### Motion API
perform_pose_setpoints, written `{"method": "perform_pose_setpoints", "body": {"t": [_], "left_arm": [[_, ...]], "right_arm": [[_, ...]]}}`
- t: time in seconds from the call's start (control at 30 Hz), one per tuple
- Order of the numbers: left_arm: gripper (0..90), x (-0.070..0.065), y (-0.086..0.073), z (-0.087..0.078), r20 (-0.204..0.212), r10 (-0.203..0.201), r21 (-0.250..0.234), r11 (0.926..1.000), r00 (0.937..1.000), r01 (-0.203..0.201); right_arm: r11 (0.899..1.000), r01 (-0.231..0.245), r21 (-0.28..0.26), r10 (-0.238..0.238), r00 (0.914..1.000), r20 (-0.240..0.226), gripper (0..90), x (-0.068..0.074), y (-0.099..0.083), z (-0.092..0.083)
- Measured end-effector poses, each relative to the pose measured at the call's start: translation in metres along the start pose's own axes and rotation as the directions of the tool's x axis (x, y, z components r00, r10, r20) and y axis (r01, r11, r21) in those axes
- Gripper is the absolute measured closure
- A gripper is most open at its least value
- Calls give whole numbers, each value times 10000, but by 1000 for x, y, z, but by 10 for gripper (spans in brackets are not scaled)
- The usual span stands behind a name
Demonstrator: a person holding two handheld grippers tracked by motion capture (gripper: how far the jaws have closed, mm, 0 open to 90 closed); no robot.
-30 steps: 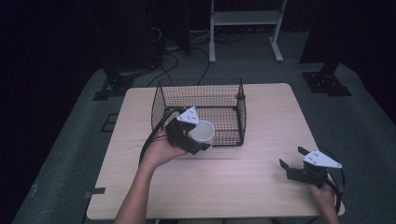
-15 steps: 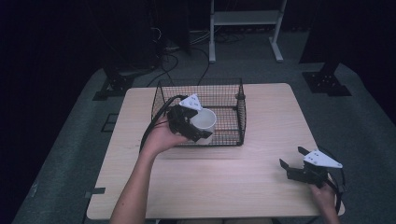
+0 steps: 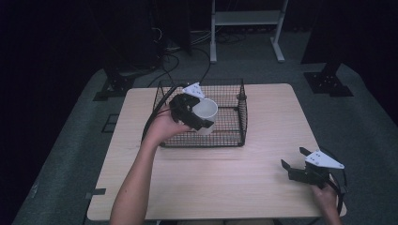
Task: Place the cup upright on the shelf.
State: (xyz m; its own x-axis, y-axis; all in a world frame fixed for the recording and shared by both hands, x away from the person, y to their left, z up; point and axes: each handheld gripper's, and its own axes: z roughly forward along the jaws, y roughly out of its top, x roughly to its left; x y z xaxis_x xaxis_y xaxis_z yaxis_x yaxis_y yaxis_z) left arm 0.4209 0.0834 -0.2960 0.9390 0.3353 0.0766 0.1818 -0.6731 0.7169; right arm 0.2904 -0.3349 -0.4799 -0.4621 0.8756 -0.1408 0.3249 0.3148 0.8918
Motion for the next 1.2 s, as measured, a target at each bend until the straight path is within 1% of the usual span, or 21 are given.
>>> {"method": "perform_pose_setpoints", "body": {"t": [0.1, 0.3, 0.4, 0.5, 0.53, 0.7, 0.83, 0.93, 0.97, 1.07, 1.2], "left_arm": [[207, 7, 2, 2, -32, -68, 25, 10000, 10000, 68], [207, 17, 4, 10, -99, -172, 262, 9995, 9998, 174], [207, 23, 4, 13, -72, -337, 218, 9992, 9994, 338], [207, 29, 3, 17, -145, -433, 369, 9984, 9990, 438], [207, 31, 3, 19, -128, -522, 357, 9980, 9986, 526], [207, 39, 1, 26, -164, -685, 402, 9968, 9975, 691], [207, 48, -1, 35, -191, -888, 546, 9945, 9959, 898], [207, 50, -3, 39, -210, -957, 608, 9934, 9952, 968], [207, 51, -3, 41, -237, -916, 633, 9937, 9955, 929], [207, 55, -5, 46, -281, -1078, 559, 9924, 9938, 1093], [206, 60, -8, 54, -330, -1125, 648, 9913, 9931, 1144]], "right_arm": [[10000, 10, 6, -10, 10000, -2, 131, 0, 0, 0], [10000, -47, -1, 47, 10000, -17, 131, 0, 0, 0], [10000, -49, -18, 49, 10000, -12, 131, 0, 0, 0], [10000, -56, -21, 55, 10000, -14, 131, -1, 0, 0], [10000, -59, -28, 59, 10000, -12, 131, -1, 0, 0], [10000, -65, -36, 65, 10000, -12, 131, -1, 0, 0], [10000, -71, -44, 71, 10000, -19, 131, -1, 0, 0], [10000, -80, -47, 80, 10000, -22, 131, -1, 0, 0], [10000, -80, -47, 80, 10000, -22, 131, -1, 0, 0], [9999, -108, -56, 108, 9999, -19, 131, -1, 0, 0], [9999, -107, -61, 107, 9999, -25, 131, -1, 0, 0]]}}
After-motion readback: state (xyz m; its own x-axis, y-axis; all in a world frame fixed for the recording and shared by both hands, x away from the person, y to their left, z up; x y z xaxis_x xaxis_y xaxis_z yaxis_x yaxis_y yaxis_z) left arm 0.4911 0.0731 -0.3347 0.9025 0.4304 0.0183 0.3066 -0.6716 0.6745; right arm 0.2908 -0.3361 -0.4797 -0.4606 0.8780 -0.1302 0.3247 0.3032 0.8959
